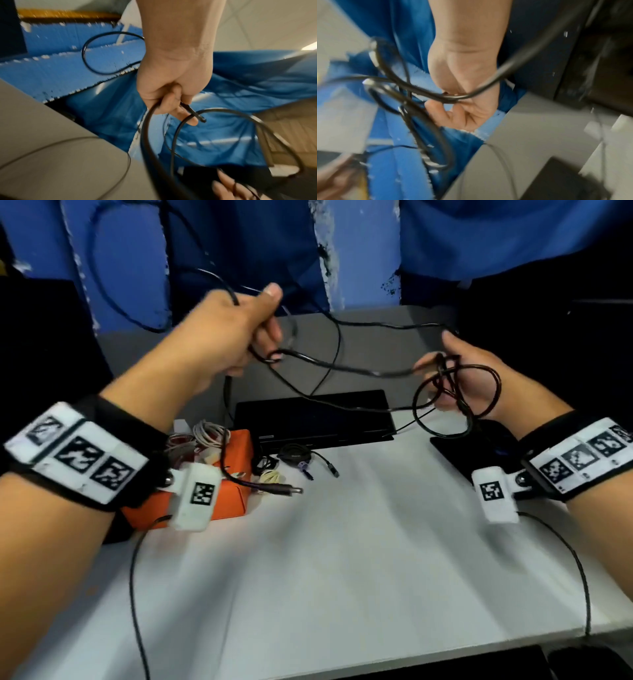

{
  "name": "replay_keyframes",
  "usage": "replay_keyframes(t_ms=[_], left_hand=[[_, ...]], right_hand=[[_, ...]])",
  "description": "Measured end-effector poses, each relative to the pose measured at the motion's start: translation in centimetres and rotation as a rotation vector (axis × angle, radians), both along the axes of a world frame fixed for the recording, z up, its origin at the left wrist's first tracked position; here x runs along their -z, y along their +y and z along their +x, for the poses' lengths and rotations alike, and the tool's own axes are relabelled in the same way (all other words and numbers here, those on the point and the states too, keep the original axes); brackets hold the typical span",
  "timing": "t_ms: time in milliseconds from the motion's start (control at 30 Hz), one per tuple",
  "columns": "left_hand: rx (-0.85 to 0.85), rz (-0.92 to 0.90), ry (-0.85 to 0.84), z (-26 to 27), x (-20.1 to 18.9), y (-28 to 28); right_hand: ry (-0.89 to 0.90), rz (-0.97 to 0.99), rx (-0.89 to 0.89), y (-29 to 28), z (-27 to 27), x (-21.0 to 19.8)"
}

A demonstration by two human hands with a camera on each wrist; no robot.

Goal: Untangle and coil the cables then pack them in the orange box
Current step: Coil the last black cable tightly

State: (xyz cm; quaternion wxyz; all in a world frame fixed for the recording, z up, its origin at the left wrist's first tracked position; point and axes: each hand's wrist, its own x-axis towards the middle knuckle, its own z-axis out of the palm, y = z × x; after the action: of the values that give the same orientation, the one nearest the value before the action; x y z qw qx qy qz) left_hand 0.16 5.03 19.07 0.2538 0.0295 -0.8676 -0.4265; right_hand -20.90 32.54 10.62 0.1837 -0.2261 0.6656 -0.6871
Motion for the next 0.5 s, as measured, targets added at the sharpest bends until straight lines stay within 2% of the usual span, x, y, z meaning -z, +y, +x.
replay_keyframes(t_ms=[67, 133, 200, 300, 400, 500], left_hand=[[0.073, 0.014, -0.07, -2.0, 1.5, 2.1], [0.134, 0.005, -0.195, -4.0, 3.0, 4.5], [0.162, -0.069, -0.348, -5.7, 4.1, 6.5], [0.169, -0.185, -0.485, -7.1, 5.1, 8.8], [0.185, -0.254, -0.529, -7.2, 5.2, 9.8], [0.193, -0.246, -0.502, -7.2, 5.1, 9.4]], right_hand=[[0.011, -0.122, 0.026, -1.8, 2.1, -1.3], [0.009, -0.248, 0.154, -3.8, 4.3, -2.6], [-0.045, -0.383, 0.239, -5.2, 5.6, -3.5], [-0.153, -0.634, 0.295, -5.8, 6.9, -4.4], [-0.104, -0.817, 0.339, -5.4, 7.4, -5.2], [0.036, -0.859, 0.346, -4.4, 7.4, -5.6]])
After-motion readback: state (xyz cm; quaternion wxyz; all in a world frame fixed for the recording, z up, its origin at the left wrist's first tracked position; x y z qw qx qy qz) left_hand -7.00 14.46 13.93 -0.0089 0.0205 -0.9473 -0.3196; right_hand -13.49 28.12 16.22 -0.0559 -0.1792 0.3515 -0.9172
